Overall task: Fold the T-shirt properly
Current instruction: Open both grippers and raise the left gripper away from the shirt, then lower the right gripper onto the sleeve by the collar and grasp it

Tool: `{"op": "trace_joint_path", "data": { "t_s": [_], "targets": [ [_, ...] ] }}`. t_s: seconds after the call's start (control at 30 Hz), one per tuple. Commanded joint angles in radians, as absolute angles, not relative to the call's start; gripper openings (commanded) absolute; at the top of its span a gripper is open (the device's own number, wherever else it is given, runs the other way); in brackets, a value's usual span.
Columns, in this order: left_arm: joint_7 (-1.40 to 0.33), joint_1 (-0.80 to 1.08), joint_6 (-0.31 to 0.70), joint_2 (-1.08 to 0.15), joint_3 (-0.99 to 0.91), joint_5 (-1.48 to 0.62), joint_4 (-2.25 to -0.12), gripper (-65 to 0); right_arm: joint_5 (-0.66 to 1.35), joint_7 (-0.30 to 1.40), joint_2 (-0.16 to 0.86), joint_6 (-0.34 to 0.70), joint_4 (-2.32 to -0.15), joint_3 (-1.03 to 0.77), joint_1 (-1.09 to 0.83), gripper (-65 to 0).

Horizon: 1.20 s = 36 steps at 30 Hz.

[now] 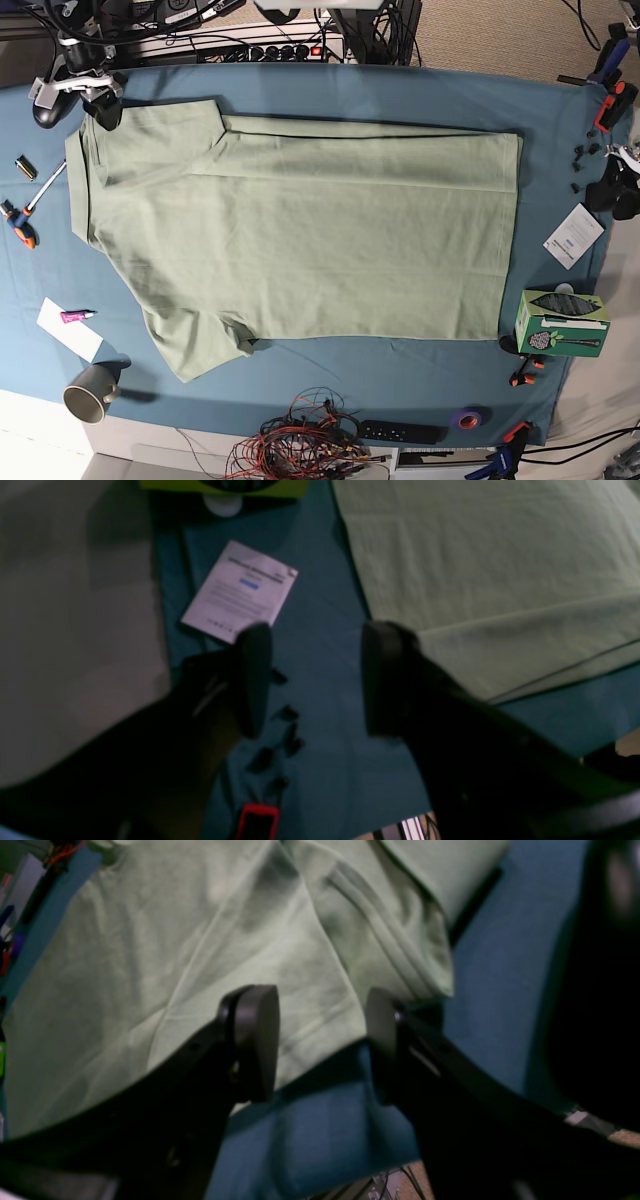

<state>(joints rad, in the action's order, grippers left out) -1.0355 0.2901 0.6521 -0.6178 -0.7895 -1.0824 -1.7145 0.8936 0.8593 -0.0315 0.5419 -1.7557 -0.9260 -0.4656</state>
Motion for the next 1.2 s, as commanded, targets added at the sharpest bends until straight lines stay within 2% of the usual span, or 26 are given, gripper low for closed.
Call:
{"op": "trace_joint_path", "data": {
  "t_s": [0.0, 0.7, 1.0, 1.17],
  "targets": [
    [-1.013, 0.285, 0.656, -0.643, -0.799, -1.104, -1.729, -35.4, 0.900, 0.830, -0.019, 0.546, -1.772, -0.929, -0.471, -36.7],
    [-1.012, 0.285, 0.656, -0.643, -0.799, -1.104, -1.729, -35.4, 0.862, 0.804, -0.019, 0.534, -1.772, -0.928, -0.468, -38.0],
    [-1.013, 0.285, 0.656, -0.643, -0.799, -1.104, -1.729, -35.4, 0.810, 0.789, -0.020, 0.534, -1.772, -0.785, -0.468, -38.4],
    [-1.013, 0.285, 0.656, -0.643, -0.799, -1.104, -1.729, -35.4, 0.810, 0.789, -0.020, 0.535, -1.772, -0.745, -0.465, -48.9]
  ]
}}
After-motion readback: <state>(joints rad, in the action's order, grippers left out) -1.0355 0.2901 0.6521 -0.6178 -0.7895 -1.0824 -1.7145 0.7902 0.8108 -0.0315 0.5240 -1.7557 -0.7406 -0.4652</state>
